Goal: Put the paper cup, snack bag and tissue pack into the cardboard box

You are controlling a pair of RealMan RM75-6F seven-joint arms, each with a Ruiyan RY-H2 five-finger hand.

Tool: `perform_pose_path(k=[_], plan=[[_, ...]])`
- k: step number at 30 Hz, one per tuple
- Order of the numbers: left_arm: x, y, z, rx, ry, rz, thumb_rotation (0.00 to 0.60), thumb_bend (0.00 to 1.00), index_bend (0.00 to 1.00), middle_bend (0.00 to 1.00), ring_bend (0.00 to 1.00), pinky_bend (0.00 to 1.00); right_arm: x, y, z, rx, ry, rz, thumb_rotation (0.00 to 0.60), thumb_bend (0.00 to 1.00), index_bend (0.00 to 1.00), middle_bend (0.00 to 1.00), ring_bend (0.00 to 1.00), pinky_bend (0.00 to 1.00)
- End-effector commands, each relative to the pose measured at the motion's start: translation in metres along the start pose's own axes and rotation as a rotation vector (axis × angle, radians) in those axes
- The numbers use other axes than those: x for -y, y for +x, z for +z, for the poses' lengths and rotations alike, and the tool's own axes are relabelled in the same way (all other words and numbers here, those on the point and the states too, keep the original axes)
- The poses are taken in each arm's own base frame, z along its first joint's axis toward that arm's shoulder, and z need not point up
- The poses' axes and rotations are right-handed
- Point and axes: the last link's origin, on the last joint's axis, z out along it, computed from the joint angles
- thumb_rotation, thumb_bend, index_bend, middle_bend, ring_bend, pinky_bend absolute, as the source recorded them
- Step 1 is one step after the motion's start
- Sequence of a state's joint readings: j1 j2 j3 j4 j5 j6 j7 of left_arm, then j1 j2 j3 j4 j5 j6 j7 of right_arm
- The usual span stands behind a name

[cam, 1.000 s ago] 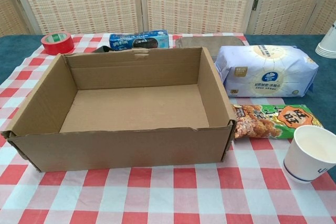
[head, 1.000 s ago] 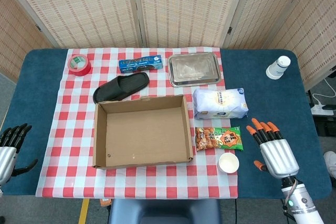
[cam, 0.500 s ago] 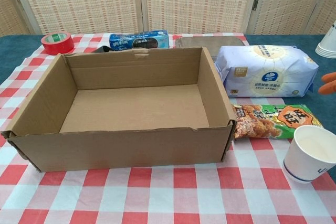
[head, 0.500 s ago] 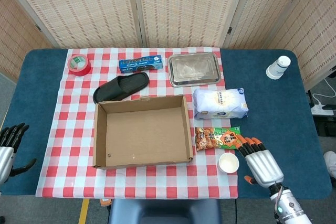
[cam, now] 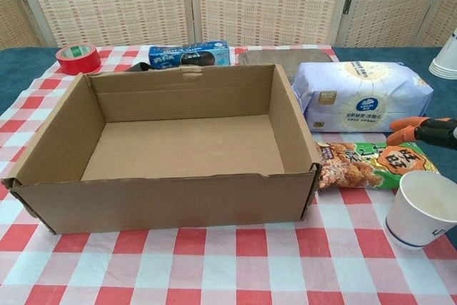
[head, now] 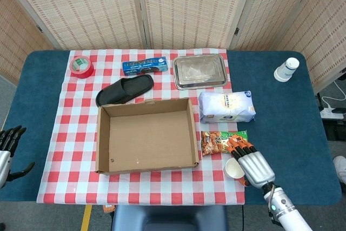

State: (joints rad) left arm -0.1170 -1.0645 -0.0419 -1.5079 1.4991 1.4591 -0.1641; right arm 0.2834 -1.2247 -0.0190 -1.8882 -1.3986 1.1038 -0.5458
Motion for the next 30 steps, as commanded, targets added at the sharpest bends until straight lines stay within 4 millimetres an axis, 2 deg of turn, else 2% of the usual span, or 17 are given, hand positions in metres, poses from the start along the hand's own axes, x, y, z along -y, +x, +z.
perform_pose_path(k=[1, 17, 21, 25, 30], plan=[[-0.001, 0.0, 0.0, 0.002, -0.004, 0.0, 0.6, 0.22, 0.0, 0.0, 0.0, 0.0, 0.0, -0.001, 0.001, -0.001, -0.001, 0.003, 0.6, 0.0, 0.13, 0.0, 0.0, 0.16], [0.001, 0.002, -0.002, -0.007, -0.01, -0.013, 0.6, 0.23, 0.0, 0.0, 0.0, 0.0, 0.012, -0.016, 0.016, 0.032, 0.035, 0.025, 0.6, 0.0, 0.21, 0.05, 0.03, 0.31], [0.001, 0.003, -0.002, -0.009, -0.01, -0.016, 0.6, 0.23, 0.0, 0.0, 0.0, 0.0, 0.013, -0.018, 0.019, 0.026, 0.034, 0.029, 0.6, 0.0, 0.25, 0.08, 0.07, 0.34], [0.001, 0.003, -0.002, -0.009, -0.01, -0.017, 0.6, 0.23, 0.0, 0.0, 0.0, 0.0, 0.014, -0.019, 0.022, -0.006, 0.025, 0.037, 0.6, 0.01, 0.31, 0.14, 0.15, 0.47], [0.001, 0.003, -0.001, -0.006, -0.009, -0.016, 0.6, 0.23, 0.0, 0.0, 0.0, 0.0, 0.014, -0.02, 0.025, -0.034, 0.024, 0.042, 0.6, 0.06, 0.4, 0.19, 0.21, 0.53]])
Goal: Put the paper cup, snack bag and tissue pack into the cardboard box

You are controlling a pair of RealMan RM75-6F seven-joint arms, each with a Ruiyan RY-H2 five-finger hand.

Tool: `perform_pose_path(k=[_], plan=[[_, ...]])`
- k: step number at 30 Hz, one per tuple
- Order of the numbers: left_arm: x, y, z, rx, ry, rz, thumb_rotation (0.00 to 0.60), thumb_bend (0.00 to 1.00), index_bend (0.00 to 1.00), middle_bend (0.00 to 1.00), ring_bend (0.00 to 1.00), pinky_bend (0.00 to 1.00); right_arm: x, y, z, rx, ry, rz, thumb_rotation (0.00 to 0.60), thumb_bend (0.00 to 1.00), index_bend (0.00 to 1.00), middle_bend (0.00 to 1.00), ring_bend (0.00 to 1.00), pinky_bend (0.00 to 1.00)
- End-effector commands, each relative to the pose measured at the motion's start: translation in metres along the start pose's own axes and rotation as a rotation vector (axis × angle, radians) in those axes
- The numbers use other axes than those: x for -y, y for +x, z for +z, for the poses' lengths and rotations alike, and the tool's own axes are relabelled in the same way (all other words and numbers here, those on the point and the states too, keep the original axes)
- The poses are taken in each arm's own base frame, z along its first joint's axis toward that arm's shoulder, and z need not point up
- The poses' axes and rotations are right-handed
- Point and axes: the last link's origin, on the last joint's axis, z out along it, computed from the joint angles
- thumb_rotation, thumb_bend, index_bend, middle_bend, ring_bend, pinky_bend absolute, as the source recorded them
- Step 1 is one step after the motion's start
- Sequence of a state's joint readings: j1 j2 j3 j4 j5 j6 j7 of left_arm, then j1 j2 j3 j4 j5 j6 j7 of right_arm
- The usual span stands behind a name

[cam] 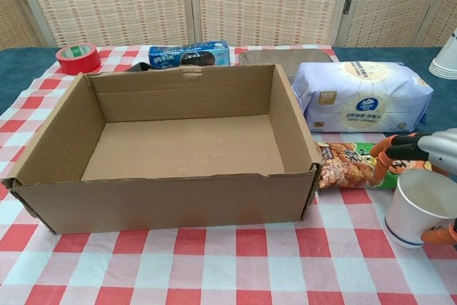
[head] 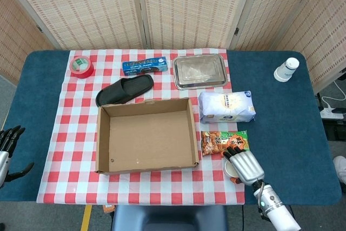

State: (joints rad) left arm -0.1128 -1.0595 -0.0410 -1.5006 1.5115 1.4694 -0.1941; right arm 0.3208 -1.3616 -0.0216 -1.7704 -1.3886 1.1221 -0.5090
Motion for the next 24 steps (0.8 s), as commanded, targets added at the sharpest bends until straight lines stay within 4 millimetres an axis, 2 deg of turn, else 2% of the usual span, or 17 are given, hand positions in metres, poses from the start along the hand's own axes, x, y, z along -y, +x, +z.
perform_pose_path(k=[1, 4, 9, 14, 20, 24], plan=[[0.0, 0.0, 0.0, 0.0, 0.0, 0.0, 0.6, 0.23, 0.0, 0.0, 0.0, 0.0, 0.0, -0.001, 0.001, -0.008, 0.001, 0.001, 0.6, 0.07, 0.41, 0.19, 0.22, 0.53], [0.0, 0.0, 0.0, 0.001, 0.001, 0.0, 0.6, 0.22, 0.0, 0.0, 0.0, 0.0, 0.0, -0.003, 0.003, -0.014, 0.002, -0.003, 0.6, 0.08, 0.47, 0.22, 0.24, 0.54], [0.0, 0.0, 0.0, 0.001, 0.001, 0.0, 0.6, 0.22, 0.0, 0.0, 0.0, 0.0, -0.001, -0.004, 0.004, -0.025, 0.004, -0.013, 0.6, 0.1, 0.57, 0.31, 0.32, 0.57], [0.0, 0.0, 0.0, 0.002, 0.0, 0.0, 0.6, 0.22, 0.0, 0.0, 0.0, 0.0, -0.002, -0.001, 0.004, -0.072, 0.008, -0.019, 0.6, 0.1, 0.66, 0.4, 0.41, 0.63], [0.0, 0.0, 0.0, 0.003, 0.0, 0.0, 0.6, 0.22, 0.0, 0.0, 0.0, 0.0, -0.005, 0.002, 0.002, -0.088, -0.002, -0.017, 0.6, 0.11, 0.71, 0.44, 0.46, 0.67], [0.0, 0.0, 0.0, 0.005, 0.001, 0.002, 0.6, 0.23, 0.0, 0.0, 0.0, 0.0, -0.009, 0.015, 0.0, -0.115, -0.008, -0.029, 0.6, 0.11, 0.71, 0.44, 0.47, 0.68]])
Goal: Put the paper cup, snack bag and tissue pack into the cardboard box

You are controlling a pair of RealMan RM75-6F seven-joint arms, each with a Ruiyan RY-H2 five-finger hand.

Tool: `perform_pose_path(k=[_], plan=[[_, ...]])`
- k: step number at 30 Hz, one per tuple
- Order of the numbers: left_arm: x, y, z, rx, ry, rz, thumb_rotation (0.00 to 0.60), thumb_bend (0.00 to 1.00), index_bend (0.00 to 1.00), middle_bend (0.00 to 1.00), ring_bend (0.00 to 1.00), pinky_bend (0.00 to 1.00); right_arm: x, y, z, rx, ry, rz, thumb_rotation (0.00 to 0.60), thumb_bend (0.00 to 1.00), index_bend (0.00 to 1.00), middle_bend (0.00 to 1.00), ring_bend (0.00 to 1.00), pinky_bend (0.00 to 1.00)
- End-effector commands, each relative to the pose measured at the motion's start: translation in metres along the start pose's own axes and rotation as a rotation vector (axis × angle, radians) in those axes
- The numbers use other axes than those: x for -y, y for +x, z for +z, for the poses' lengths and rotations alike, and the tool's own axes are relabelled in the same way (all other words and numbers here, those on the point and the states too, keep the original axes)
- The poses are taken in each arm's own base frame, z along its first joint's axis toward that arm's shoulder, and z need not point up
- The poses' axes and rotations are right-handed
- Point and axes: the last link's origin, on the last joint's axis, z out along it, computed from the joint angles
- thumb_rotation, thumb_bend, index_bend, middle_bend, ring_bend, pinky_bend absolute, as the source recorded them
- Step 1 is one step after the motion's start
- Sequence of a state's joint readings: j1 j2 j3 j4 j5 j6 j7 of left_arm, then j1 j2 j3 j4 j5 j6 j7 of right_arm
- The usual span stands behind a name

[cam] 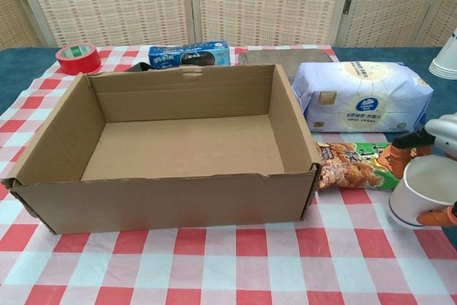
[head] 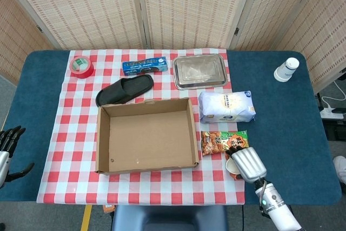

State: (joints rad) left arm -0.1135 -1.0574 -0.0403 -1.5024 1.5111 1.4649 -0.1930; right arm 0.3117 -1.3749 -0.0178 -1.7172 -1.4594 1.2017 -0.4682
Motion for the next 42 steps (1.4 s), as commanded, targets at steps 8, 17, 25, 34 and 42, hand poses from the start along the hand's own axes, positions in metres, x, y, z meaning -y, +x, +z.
perform_pose_path(k=[8, 17, 25, 34, 42], plan=[[0.0, -0.001, 0.001, 0.007, 0.0, 0.003, 0.6, 0.23, 0.0, 0.0, 0.0, 0.0, -0.002, 0.088, 0.012, -0.187, 0.007, -0.123, 0.6, 0.11, 0.71, 0.44, 0.48, 0.68], [-0.002, -0.003, 0.002, 0.016, 0.001, 0.014, 0.6, 0.23, 0.0, 0.0, 0.0, 0.0, 0.045, 0.168, 0.067, -0.339, 0.181, -0.07, 0.6, 0.11, 0.68, 0.44, 0.47, 0.68], [0.0, -0.003, 0.002, 0.017, 0.011, 0.013, 0.6, 0.23, 0.0, 0.0, 0.0, 0.0, 0.105, 0.162, 0.115, -0.318, 0.355, -0.022, 0.6, 0.11, 0.67, 0.44, 0.47, 0.68], [0.002, -0.001, 0.003, 0.011, 0.019, 0.01, 0.6, 0.23, 0.0, 0.0, 0.0, 0.0, 0.159, 0.132, 0.16, -0.177, 0.441, 0.068, 0.6, 0.03, 0.46, 0.38, 0.29, 0.51], [0.002, -0.001, 0.002, 0.014, 0.015, 0.009, 0.6, 0.22, 0.0, 0.0, 0.0, 0.0, 0.154, 0.136, 0.16, -0.111, 0.4, 0.063, 0.6, 0.0, 0.0, 0.01, 0.0, 0.03]])
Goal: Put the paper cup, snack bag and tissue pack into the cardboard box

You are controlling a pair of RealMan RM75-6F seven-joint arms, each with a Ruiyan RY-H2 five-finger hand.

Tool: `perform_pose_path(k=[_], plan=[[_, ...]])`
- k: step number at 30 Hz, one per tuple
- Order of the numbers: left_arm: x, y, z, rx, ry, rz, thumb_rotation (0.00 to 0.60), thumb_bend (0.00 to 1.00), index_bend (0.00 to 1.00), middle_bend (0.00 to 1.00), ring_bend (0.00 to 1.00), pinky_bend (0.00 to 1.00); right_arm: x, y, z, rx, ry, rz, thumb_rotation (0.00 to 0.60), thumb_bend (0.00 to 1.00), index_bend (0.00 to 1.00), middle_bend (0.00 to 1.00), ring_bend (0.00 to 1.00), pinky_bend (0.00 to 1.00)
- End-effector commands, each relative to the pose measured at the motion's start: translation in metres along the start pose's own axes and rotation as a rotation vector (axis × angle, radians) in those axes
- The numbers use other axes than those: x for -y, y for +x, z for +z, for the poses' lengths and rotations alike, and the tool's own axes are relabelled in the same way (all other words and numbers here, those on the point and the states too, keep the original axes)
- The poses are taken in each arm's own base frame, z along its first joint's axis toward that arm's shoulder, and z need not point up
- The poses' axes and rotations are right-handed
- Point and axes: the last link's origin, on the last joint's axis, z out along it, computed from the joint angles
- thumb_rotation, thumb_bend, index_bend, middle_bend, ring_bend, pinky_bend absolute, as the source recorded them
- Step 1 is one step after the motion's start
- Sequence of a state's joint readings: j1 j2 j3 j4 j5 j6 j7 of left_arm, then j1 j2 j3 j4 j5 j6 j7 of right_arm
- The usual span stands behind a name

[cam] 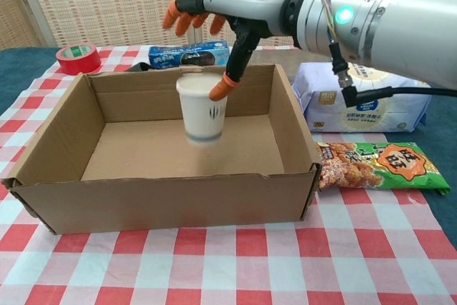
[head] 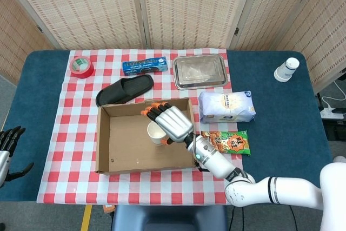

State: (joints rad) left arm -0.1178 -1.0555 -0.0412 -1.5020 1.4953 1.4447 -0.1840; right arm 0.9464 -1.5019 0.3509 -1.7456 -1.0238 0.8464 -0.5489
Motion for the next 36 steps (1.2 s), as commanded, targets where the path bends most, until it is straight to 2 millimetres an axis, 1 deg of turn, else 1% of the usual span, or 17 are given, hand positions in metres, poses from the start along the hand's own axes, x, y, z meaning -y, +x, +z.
perform_pose_path(k=[1, 4, 7, 10, 11, 14, 16, 19, 21, 23, 29, 31, 36], plan=[[0.0, 0.0, 0.0, 0.0, 0.0, 0.0, 0.6, 0.23, 0.0, 0.0, 0.0, 0.0, 0.003, 0.009, -0.004, -0.032, 0.009, -0.03, 0.6, 0.0, 0.0, 0.01, 0.0, 0.03], [-0.001, -0.001, 0.0, 0.001, -0.002, 0.002, 0.6, 0.23, 0.0, 0.0, 0.0, 0.0, -0.001, 0.017, -0.013, -0.057, 0.002, -0.033, 0.6, 0.0, 0.0, 0.01, 0.0, 0.03], [-0.001, -0.001, 0.0, 0.0, -0.002, 0.004, 0.6, 0.22, 0.0, 0.0, 0.0, 0.0, -0.01, 0.03, -0.03, -0.088, -0.018, -0.065, 0.6, 0.0, 0.0, 0.01, 0.0, 0.07], [-0.002, -0.002, 0.001, 0.008, -0.003, 0.008, 0.6, 0.22, 0.0, 0.0, 0.0, 0.0, -0.023, 0.042, -0.054, -0.125, -0.049, -0.087, 0.6, 0.0, 0.01, 0.01, 0.0, 0.15], [-0.002, -0.003, 0.001, 0.01, -0.005, 0.009, 0.6, 0.23, 0.0, 0.0, 0.0, 0.0, -0.03, 0.045, -0.065, -0.133, -0.064, -0.091, 0.6, 0.0, 0.02, 0.01, 0.0, 0.17], [-0.003, -0.003, 0.0, 0.01, -0.008, 0.01, 0.6, 0.23, 0.0, 0.0, 0.0, 0.0, -0.049, 0.045, -0.093, -0.127, -0.106, -0.094, 0.6, 0.0, 0.07, 0.06, 0.0, 0.21], [-0.003, -0.002, 0.0, 0.006, -0.007, 0.009, 0.6, 0.23, 0.0, 0.0, 0.0, 0.0, -0.065, 0.038, -0.116, -0.102, -0.146, -0.09, 0.6, 0.0, 0.1, 0.09, 0.02, 0.23], [-0.003, -0.004, 0.001, 0.012, -0.005, 0.016, 0.6, 0.22, 0.0, 0.0, 0.0, 0.0, -0.089, 0.019, -0.146, -0.051, -0.211, -0.059, 0.6, 0.0, 0.13, 0.11, 0.04, 0.26], [-0.005, -0.005, 0.001, 0.016, -0.009, 0.019, 0.6, 0.22, 0.0, 0.0, 0.0, 0.0, -0.104, 0.005, -0.161, -0.026, -0.25, -0.021, 0.6, 0.0, 0.14, 0.11, 0.04, 0.26], [-0.005, -0.005, 0.001, 0.016, -0.012, 0.019, 0.6, 0.22, 0.0, 0.0, 0.0, 0.0, -0.12, -0.016, -0.178, 0.012, -0.302, 0.034, 0.6, 0.0, 0.14, 0.11, 0.04, 0.26], [-0.003, -0.004, 0.001, 0.009, 0.0, 0.013, 0.6, 0.23, 0.0, 0.0, 0.0, 0.0, -0.148, -0.053, -0.2, 0.065, -0.366, 0.088, 0.6, 0.0, 0.15, 0.12, 0.05, 0.27], [-0.003, -0.004, 0.001, 0.009, -0.002, 0.012, 0.6, 0.23, 0.0, 0.0, 0.0, 0.0, -0.154, -0.06, -0.203, 0.079, -0.381, 0.103, 0.6, 0.0, 0.15, 0.13, 0.05, 0.27], [-0.003, -0.004, 0.001, 0.01, -0.004, 0.013, 0.6, 0.22, 0.0, 0.0, 0.0, 0.0, -0.161, -0.066, -0.205, 0.099, -0.397, 0.114, 0.6, 0.0, 0.16, 0.13, 0.06, 0.27]])
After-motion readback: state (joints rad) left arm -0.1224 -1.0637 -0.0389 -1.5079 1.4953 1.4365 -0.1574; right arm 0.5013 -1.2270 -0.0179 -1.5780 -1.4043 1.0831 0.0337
